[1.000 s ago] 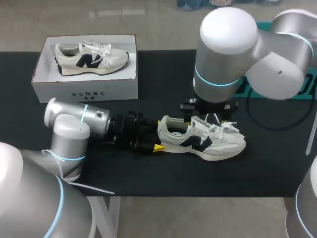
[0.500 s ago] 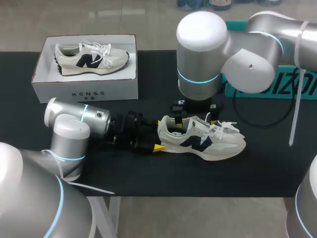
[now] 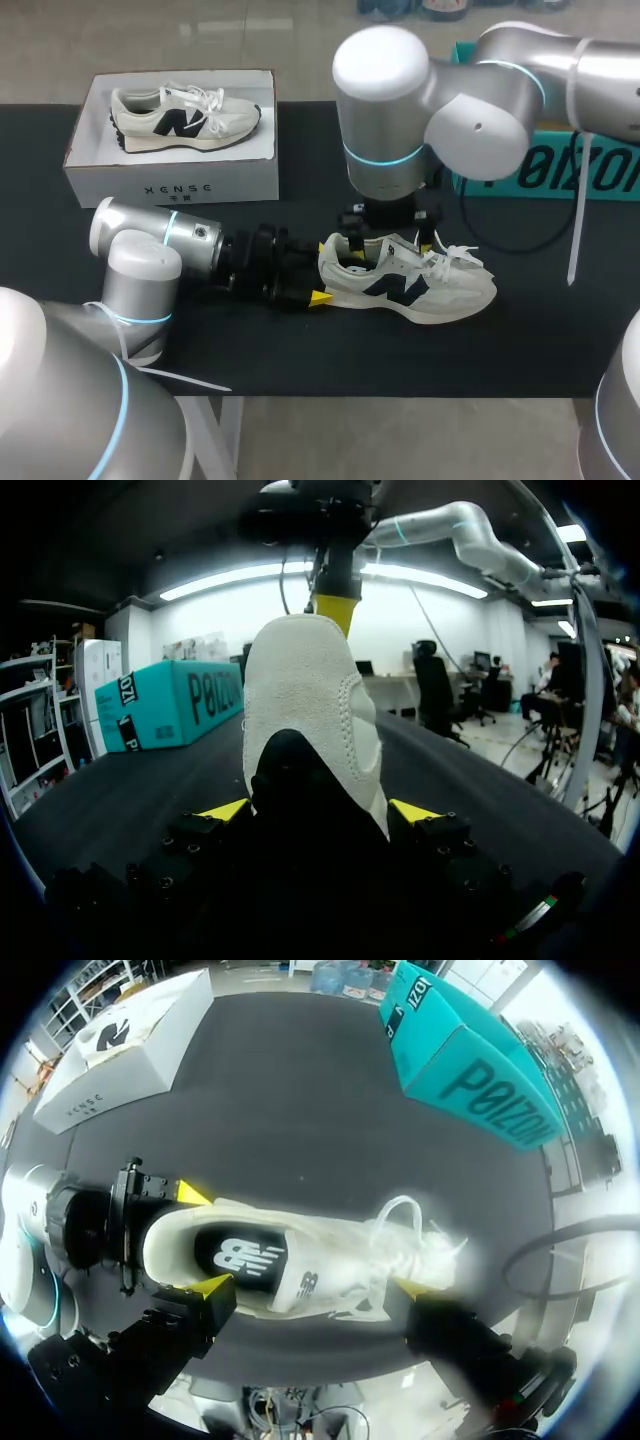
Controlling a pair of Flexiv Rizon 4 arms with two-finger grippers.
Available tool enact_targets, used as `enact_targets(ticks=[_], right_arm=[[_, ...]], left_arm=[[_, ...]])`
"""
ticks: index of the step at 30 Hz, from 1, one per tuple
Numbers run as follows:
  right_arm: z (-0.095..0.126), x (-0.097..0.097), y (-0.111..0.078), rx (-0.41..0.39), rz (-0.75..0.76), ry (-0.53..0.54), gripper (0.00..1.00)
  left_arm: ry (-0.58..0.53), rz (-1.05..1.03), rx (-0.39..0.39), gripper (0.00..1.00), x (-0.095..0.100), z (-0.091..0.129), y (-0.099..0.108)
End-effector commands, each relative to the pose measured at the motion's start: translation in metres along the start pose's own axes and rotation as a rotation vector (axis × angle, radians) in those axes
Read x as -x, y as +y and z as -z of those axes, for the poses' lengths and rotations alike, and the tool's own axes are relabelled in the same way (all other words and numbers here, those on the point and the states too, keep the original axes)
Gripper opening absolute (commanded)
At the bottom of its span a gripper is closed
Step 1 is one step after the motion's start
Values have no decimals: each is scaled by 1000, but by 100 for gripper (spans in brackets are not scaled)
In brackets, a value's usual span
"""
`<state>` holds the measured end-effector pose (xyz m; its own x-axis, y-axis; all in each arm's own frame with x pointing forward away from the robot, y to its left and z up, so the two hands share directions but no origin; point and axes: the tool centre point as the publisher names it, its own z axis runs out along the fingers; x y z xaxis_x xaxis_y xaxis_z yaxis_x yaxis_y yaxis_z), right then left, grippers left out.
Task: Take the shoe out of the shoebox, open the shoe tongue, remove and reinsert the insole, then place the shoe into the shoebox
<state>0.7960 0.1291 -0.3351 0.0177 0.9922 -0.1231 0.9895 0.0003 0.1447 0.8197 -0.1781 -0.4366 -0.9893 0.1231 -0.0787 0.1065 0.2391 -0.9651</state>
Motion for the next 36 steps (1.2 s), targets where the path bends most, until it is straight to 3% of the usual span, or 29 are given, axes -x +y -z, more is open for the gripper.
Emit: enact_targets(ticks=[1, 3, 6, 7, 10, 23, 36], right_arm=[[-9, -1, 2, -7, -7, 5, 100], [-12, 0, 2, -11, -10, 5, 100], [-13, 0, 3, -13, -15, 9, 65], [-13, 0, 3, -13, -16, 10, 65], [-15, -1, 6, -16, -17, 8, 100], [-22, -6, 12, -2, -4, -105, 100], [-28, 12, 11, -17, -32, -127, 100]], left_arm=[[0, 1, 2, 0, 0, -4, 2], [0, 1, 2, 0, 0, -4, 2], [0, 1, 2, 0, 0, -4, 2], [0, 1, 2, 0, 0, -4, 2], [0, 1, 2, 0, 0, -4, 2], [0, 1, 2, 0, 0, -4, 2], [0, 1, 2, 0, 0, -4, 2]])
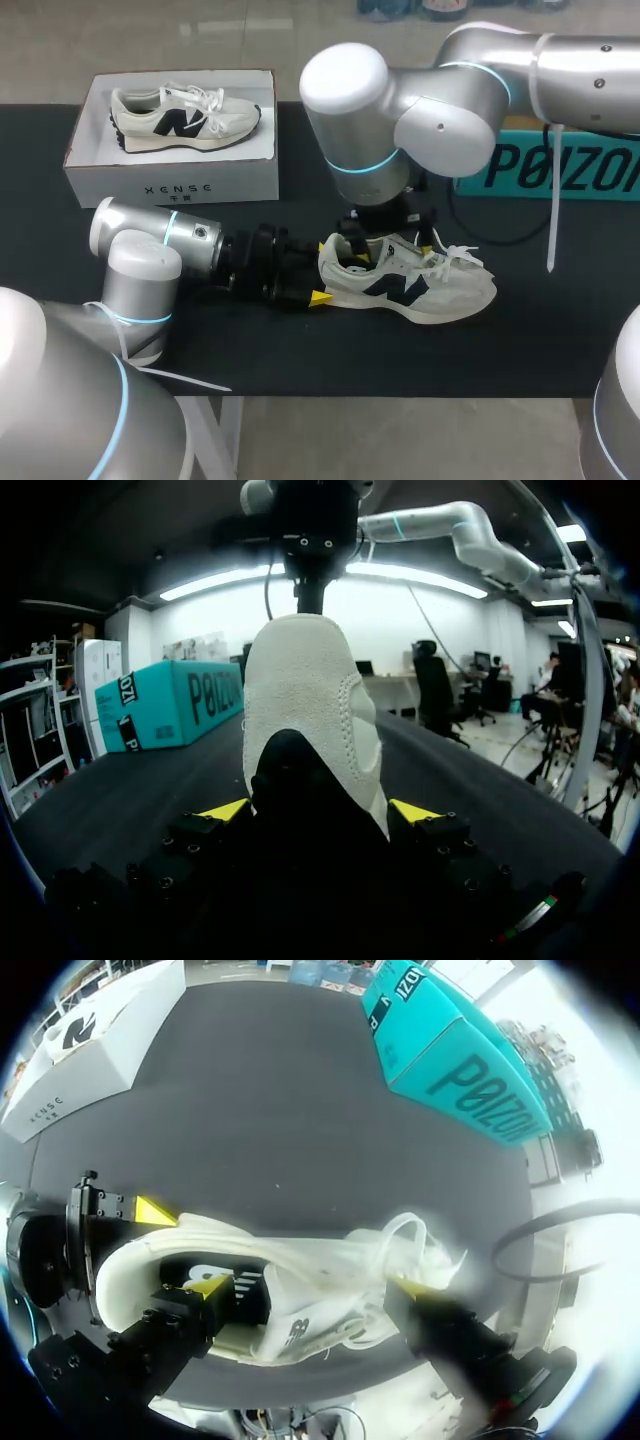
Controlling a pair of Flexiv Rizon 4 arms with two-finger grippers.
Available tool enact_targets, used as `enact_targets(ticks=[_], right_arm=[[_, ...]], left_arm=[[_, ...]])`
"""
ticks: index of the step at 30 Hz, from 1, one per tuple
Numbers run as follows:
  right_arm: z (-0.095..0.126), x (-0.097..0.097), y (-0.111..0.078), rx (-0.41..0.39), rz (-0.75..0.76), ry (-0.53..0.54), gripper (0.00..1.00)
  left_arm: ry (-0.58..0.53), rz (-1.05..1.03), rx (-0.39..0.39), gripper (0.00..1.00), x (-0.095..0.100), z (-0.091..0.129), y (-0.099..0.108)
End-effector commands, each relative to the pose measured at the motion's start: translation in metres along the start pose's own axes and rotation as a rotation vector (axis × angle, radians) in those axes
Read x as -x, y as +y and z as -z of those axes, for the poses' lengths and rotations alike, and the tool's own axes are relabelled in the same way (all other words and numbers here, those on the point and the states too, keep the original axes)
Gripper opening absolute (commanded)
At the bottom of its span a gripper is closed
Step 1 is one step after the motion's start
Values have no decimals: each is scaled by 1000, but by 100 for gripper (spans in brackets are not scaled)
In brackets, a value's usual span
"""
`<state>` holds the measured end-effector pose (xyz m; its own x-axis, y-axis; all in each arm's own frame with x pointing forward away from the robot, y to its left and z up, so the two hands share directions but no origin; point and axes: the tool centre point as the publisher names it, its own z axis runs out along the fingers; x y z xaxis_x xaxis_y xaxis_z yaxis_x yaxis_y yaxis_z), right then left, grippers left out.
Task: Take the shoe out of the shoebox, open the shoe tongue, remove and reinsert the insole, then place the shoe into the shoebox
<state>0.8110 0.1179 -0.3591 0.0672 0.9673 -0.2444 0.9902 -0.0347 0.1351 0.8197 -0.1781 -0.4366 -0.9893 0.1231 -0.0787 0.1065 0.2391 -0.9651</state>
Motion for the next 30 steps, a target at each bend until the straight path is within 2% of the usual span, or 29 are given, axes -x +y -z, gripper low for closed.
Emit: enact_targets(ticks=[1, 12, 14, 15, 18, 23, 25, 30], right_arm=[[-3, 5, 0, -2, 0, 1, 100], [-5, 14, -2, -5, 7, -24, 98], [-4, 14, -2, -2, 8, -25, 62], [-3, 14, -3, 0, 9, -25, 52], [-1, 14, -4, 2, 11, -25, 42], [-1, 17, -5, 2, 7, -20, 12], [-1, 19, -5, 1, 4, -19, 9], [0, 28, -6, -1, -17, -11, 13]], left_arm=[[0, 1, 2, 0, 0, -4, 2], [0, 1, 2, 0, 0, -4, 2], [0, 1, 2, 0, 0, -4, 2], [0, 1, 2, 0, 0, -4, 2], [0, 1, 2, 0, 0, -4, 2], [0, 1, 2, 0, 0, -4, 2], [0, 1, 2, 0, 0, -4, 2], [0, 1, 2, 0, 0, -4, 2]])
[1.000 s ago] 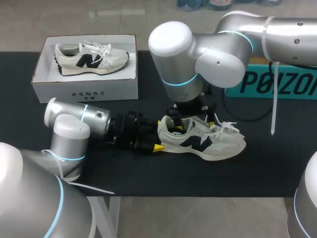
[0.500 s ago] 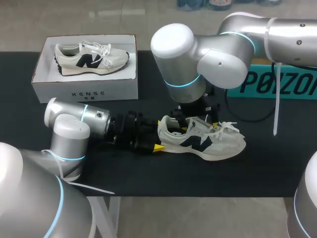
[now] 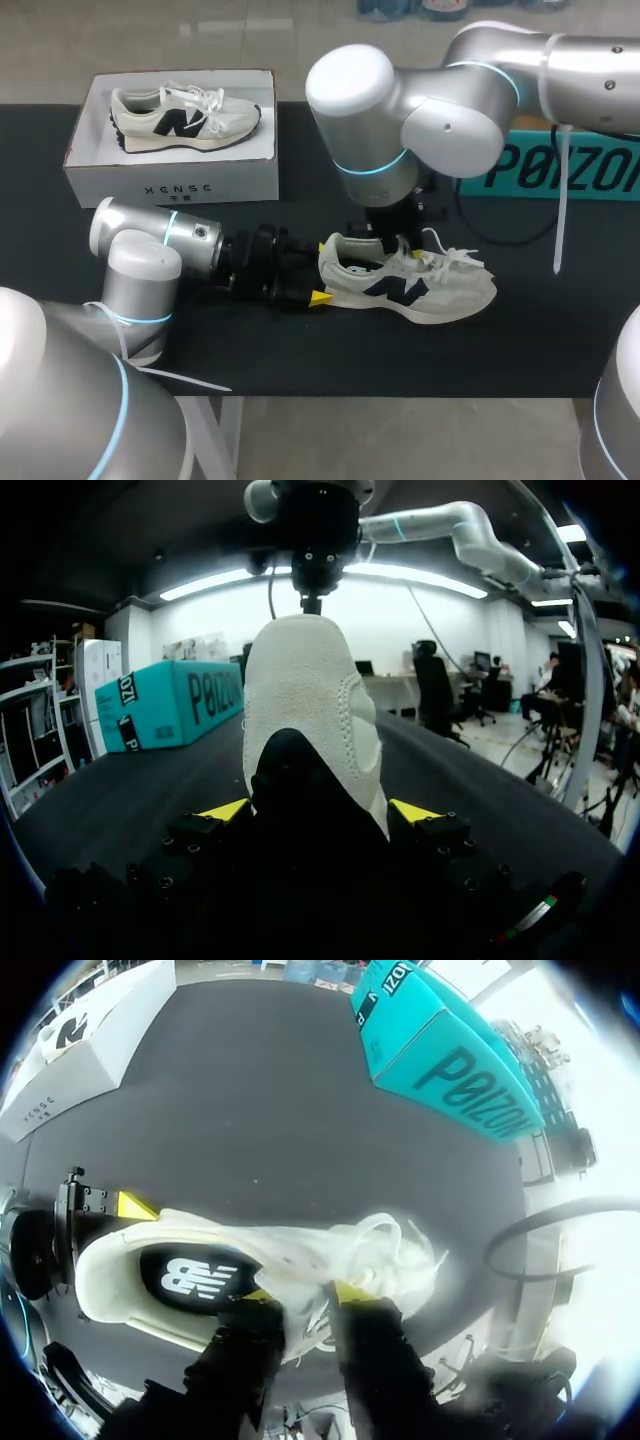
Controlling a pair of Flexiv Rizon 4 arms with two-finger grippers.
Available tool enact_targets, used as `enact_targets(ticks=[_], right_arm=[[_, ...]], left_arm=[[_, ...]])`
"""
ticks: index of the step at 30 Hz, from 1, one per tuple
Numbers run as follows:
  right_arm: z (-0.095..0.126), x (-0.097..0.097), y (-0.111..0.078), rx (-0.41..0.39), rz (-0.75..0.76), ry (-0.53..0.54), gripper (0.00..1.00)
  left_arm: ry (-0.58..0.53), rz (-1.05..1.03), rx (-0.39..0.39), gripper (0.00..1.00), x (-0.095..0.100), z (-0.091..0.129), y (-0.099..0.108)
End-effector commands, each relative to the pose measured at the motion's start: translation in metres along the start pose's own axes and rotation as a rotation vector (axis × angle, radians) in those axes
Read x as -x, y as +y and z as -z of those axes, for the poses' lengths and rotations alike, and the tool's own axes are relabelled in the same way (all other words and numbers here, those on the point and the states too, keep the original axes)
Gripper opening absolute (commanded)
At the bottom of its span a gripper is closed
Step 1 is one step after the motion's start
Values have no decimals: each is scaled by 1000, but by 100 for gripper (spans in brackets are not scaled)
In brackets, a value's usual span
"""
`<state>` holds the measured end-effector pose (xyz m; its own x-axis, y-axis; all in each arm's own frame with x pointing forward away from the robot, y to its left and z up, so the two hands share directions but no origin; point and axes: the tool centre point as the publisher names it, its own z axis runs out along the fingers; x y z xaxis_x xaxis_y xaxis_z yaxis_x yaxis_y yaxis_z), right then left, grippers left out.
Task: Take the shoe out of the shoebox, open the shoe tongue, remove and reinsert the insole, then place the shoe into the shoebox
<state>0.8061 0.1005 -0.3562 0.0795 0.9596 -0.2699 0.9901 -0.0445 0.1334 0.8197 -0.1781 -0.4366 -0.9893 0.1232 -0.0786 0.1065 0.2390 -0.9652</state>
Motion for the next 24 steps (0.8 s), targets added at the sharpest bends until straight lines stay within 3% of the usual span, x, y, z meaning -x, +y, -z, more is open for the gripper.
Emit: enact_targets(ticks=[1, 14, 24], right_arm=[[1, 12, -2, 4, -15, 19, 14], [3, 41, -6, 3, -88, 51, 27], [8, 42, -9, 13, -104, 71, 37]], left_arm=[[0, 1, 2, 0, 0, -4, 2], [0, 1, 2, 0, 0, -4, 2], [0, 1, 2, 0, 0, -4, 2]])
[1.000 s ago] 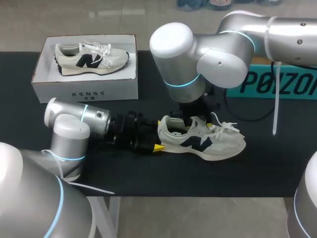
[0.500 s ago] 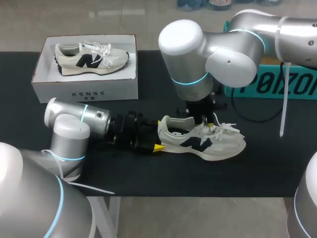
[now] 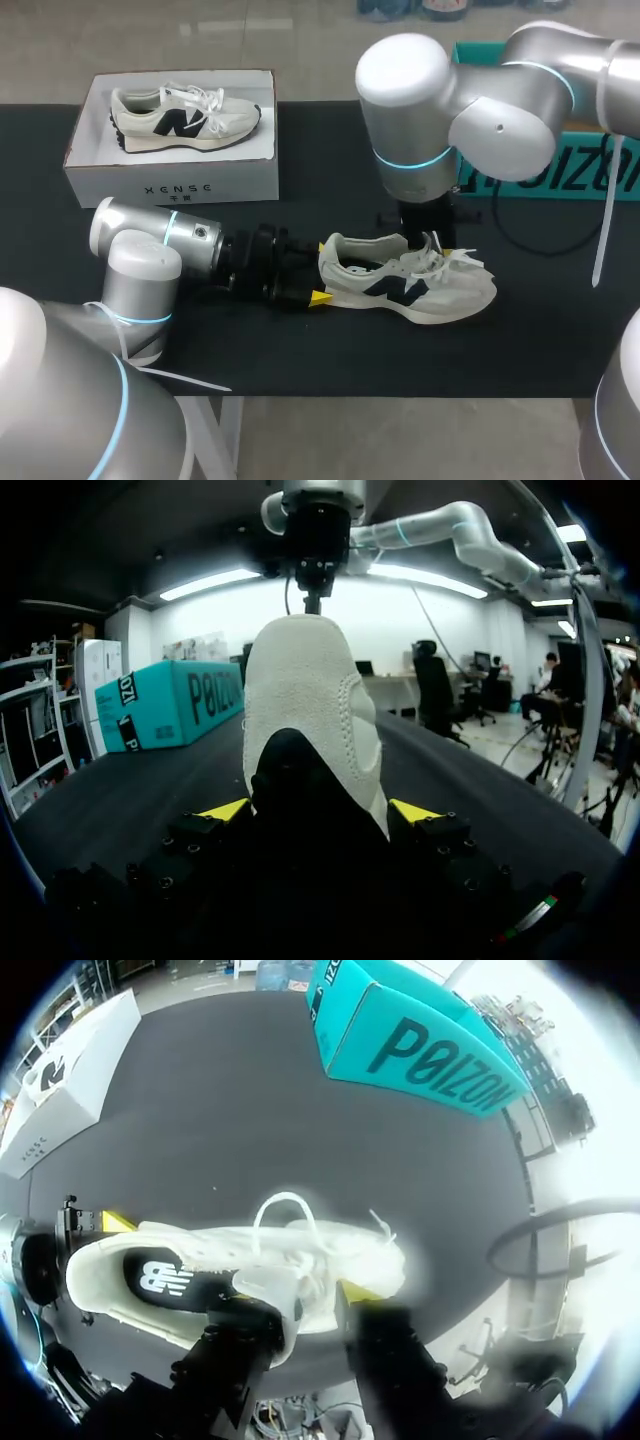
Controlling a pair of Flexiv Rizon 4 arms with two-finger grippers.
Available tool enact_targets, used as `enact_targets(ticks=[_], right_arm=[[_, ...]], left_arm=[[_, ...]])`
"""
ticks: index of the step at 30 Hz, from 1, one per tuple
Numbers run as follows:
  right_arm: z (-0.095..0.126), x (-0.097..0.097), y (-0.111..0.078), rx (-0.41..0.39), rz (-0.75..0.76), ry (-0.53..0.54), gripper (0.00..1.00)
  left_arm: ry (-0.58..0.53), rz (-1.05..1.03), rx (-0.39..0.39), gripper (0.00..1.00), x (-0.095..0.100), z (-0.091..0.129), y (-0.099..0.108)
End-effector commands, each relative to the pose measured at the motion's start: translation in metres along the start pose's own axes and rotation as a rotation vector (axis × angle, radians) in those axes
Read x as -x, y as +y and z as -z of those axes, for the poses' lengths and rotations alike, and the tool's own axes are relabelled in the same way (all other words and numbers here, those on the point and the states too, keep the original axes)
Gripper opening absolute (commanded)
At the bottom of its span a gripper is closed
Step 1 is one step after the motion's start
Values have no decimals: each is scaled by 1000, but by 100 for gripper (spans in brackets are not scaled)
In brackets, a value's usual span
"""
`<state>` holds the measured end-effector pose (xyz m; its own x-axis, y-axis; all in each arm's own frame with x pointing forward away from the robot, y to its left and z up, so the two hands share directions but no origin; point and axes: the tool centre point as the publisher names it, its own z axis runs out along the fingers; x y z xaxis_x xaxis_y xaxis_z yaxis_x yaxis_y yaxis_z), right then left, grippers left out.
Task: Take the shoe out of the shoebox, open the shoe tongue, remove and reinsert the insole, then place the shoe into the shoebox
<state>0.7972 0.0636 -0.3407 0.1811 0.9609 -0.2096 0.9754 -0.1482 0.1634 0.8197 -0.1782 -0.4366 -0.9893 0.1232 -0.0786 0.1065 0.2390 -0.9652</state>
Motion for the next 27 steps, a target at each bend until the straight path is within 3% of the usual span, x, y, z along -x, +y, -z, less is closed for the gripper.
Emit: enact_targets(ticks=[1, 10, 13, 15, 19, 22, 23, 27], right_arm=[[4, 0, -4, 9, 7, 27, 38], [6, -23, -10, 16, 38, 62, 50], [7, -31, -13, 16, 47, 69, 62], [7, -37, -14, 16, 54, 75, 63], [7, -42, -16, 13, 63, 85, 42], [6, -42, -16, 13, 63, 89, 7], [6, -41, -16, 13, 62, 90, 0], [9, -32, -15, 21, 53, 87, 0]], left_arm=[[0, 1, 2, 0, 0, -3, 2], [0, 1, 2, 0, 0, -3, 2], [0, 1, 2, 0, 0, -3, 2], [0, 1, 2, 0, 0, -3, 2], [0, 1, 2, 0, 0, -3, 2], [0, 1, 2, 0, 0, -3, 2], [0, 1, 2, 0, 0, -3, 2], [0, 1, 2, 0, 0, -3, 2]])
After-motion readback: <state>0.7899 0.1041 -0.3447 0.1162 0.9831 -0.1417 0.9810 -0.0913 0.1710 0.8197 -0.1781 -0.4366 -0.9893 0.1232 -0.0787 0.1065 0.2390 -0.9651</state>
